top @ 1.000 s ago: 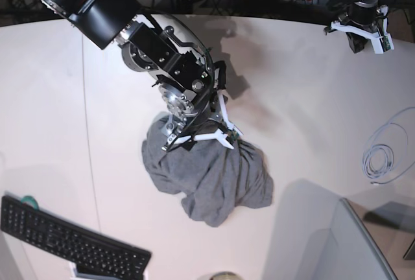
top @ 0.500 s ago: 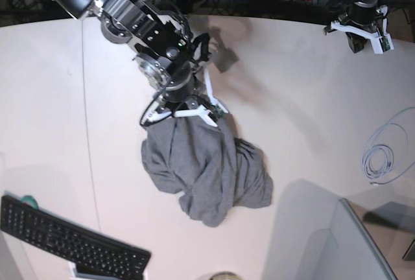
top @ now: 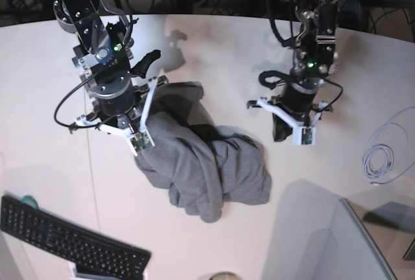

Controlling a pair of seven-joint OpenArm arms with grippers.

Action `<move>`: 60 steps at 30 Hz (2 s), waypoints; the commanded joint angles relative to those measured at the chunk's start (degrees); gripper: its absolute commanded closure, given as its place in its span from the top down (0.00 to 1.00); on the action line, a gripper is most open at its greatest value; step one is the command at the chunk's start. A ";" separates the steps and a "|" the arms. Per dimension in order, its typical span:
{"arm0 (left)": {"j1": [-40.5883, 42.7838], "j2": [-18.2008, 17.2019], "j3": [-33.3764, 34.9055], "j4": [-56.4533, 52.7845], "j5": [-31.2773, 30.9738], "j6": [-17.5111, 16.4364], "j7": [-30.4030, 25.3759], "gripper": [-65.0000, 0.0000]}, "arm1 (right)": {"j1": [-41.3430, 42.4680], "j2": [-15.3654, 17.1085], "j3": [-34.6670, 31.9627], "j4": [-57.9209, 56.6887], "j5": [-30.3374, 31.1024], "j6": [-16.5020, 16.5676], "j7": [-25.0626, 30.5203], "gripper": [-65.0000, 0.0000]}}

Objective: Layout the t-shirt on the table in an organized manner, then fold the t-shirt properly
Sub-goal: 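Lift the shirt with the right gripper and pull it outward, then grasp the shirt with both grippers and lift it off the table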

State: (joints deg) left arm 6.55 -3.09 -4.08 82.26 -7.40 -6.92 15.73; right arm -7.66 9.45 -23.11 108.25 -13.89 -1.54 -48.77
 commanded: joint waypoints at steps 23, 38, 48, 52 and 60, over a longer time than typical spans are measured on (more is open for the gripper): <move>1.23 1.99 -8.71 -9.16 13.42 -0.25 -8.74 0.00 | 13.33 -1.58 25.09 -10.80 -0.92 8.44 -3.49 0.41; -11.25 11.05 10.89 -13.99 13.33 -0.25 -8.82 0.00 | 3.22 -1.94 14.81 1.07 -0.84 8.53 4.77 0.55; -13.89 7.27 10.45 -30.70 13.51 -0.25 -8.82 0.00 | 10.17 -3.17 8.56 -2.36 -0.75 9.06 4.69 0.55; -6.33 4.02 10.27 -19.97 13.42 -0.25 -8.82 0.00 | 13.95 -7.21 4.17 -9.74 -0.75 16.62 4.42 0.55; 1.23 3.66 1.22 -6.08 13.95 -0.25 -8.82 0.00 | 15.09 -12.05 -11.48 -12.29 -1.01 18.38 4.42 0.55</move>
State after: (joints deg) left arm 7.92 0.54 -3.03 75.24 6.66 -7.46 8.32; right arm 6.63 -1.80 -34.79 95.29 -15.14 16.95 -45.28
